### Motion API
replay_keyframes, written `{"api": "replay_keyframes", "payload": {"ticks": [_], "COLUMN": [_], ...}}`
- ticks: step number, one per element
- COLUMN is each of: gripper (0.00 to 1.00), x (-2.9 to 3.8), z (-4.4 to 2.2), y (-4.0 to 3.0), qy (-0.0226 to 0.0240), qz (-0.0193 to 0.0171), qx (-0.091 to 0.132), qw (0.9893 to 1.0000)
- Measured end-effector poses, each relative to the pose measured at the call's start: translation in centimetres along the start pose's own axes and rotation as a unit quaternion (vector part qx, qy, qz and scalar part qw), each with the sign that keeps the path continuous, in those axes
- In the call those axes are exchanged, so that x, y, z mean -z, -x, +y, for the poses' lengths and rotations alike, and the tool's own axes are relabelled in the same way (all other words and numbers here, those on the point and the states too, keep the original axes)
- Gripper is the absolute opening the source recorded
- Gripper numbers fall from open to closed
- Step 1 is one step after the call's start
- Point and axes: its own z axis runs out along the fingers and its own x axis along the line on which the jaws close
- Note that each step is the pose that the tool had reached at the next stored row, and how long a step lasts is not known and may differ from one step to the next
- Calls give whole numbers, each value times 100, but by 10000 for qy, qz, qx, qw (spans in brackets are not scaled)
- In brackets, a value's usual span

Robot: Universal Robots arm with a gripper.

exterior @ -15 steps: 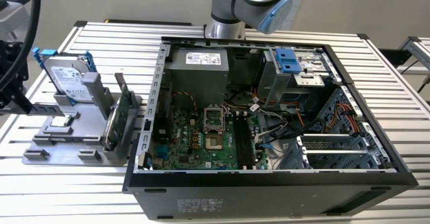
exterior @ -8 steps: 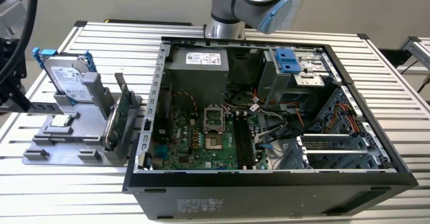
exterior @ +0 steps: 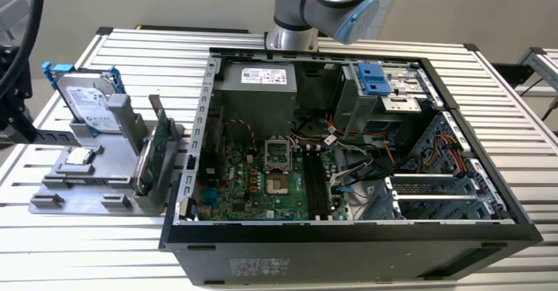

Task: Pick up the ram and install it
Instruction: 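Pick up the ram and move it above insertion slot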

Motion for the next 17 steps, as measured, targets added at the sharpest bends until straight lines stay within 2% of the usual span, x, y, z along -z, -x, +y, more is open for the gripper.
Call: {"api": "replay_keyframes", "payload": {"ticks": [9,17], "gripper": [0,0], "x": [15,67], "z": [0,1], "y": [0,0], "qy": [-1,0], "qz": [-1,0], "qx": [0,0], "qw": [10000,10000]}}
